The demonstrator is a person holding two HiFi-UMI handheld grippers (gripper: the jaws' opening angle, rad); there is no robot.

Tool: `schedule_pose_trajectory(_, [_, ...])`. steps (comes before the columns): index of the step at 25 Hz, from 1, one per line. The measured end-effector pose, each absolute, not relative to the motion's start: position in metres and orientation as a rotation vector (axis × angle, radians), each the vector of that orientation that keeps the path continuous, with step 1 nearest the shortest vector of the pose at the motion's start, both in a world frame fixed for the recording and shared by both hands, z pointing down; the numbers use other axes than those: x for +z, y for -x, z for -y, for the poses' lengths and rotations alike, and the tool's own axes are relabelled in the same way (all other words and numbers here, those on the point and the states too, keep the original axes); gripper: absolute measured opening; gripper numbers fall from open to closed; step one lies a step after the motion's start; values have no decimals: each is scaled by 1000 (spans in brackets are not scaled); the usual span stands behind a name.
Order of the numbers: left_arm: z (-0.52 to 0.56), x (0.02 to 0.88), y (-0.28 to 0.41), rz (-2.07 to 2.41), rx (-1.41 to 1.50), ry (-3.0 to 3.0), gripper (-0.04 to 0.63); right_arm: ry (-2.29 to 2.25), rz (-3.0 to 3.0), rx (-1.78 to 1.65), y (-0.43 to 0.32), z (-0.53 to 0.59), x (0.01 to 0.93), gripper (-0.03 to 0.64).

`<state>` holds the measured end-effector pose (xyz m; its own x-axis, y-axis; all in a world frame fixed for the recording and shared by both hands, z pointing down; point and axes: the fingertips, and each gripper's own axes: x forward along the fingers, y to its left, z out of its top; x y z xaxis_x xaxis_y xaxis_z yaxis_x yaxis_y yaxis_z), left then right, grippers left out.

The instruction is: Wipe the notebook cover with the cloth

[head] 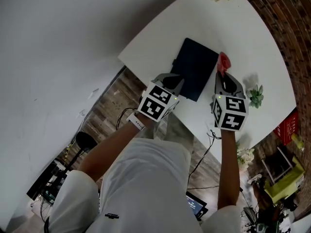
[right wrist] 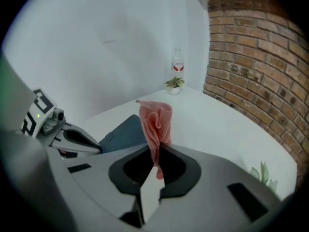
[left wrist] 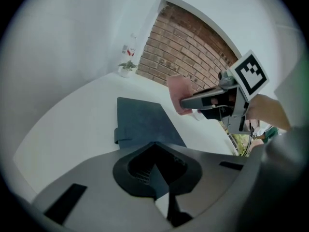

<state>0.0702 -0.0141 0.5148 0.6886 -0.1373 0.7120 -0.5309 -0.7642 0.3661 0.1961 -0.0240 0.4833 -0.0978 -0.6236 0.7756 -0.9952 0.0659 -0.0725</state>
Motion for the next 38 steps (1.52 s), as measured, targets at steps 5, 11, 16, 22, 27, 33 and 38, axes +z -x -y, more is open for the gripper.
schedule_pose_trajectory(5, [18, 522, -75, 512, 983, -2327, 20, -1741, 1828, 1216, -211, 41, 491, 31])
schedule_pose_trajectory(11, [18, 524, -77, 530, 1013, -2320, 20, -1862, 1769, 1536, -230, 59, 510, 31])
schedule_pose_trajectory(16, [19, 524, -78, 545, 1016, -2316, 20, -1858, 1733, 1716, -224, 59, 529, 31])
schedule_pose_trajectory(22, [19, 524, -77, 557, 1023, -2320, 20, -1820, 1728, 1785, -214, 44, 532, 29])
schedule_pose_trajectory(27, [19, 524, -76, 564, 1020, -2321, 20, -1774, 1728, 1772, -199, 24, 535, 30])
schedule_pose_trajectory(33, [20, 524, -76, 563, 1010, -2319, 18, -1734, 1722, 1787, -184, -1, 539, 29])
schedule_pose_trajectory(38, [20, 525, -76, 568, 1006, -2317, 20, -1708, 1720, 1786, -172, -18, 541, 29])
